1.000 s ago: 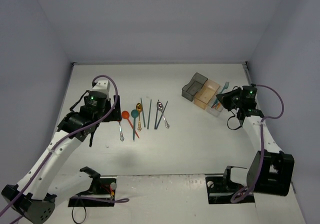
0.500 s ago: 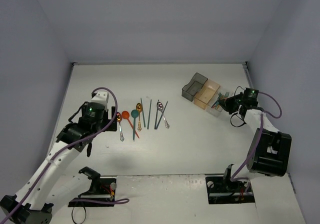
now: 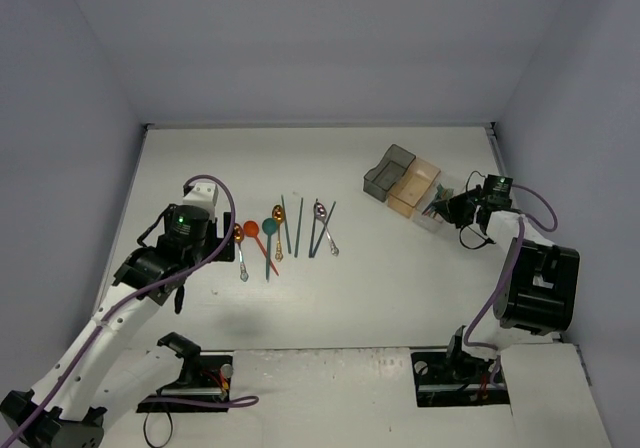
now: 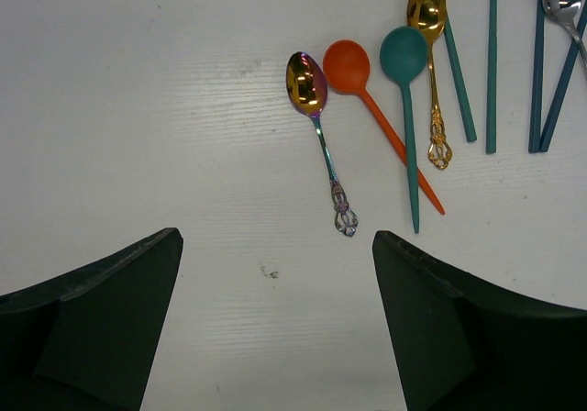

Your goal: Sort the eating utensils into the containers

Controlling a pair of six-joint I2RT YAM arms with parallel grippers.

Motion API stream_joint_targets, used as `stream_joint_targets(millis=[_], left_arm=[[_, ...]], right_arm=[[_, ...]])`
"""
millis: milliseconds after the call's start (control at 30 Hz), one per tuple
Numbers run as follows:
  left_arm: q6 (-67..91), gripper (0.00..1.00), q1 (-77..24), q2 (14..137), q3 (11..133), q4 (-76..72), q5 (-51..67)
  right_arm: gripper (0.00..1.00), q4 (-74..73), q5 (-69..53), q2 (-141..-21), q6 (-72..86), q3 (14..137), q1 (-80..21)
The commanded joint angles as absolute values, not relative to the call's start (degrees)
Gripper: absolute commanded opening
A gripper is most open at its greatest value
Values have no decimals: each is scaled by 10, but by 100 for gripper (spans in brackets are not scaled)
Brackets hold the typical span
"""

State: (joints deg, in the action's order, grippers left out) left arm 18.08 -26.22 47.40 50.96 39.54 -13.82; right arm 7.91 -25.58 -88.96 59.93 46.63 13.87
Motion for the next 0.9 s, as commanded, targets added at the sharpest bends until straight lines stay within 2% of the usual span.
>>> stream_joint_targets(millis=[0, 267, 467, 667, 867], left_arm=[[173, 83, -259, 471, 516, 364, -139], [174, 83, -259, 473, 516, 361, -135], [171, 83, -259, 476, 516, 360, -138], [171, 83, -258, 475, 515, 361, -148], [170, 83, -256, 471, 514, 361, -155]], right_arm=[[20, 99, -265, -881, 589, 506, 142], [45, 90, -272, -845, 576, 510, 141], [53, 35, -264, -796, 520, 534, 117], [56, -65, -137, -773, 366, 637, -44], [56, -97, 18, -829, 237, 709, -242]])
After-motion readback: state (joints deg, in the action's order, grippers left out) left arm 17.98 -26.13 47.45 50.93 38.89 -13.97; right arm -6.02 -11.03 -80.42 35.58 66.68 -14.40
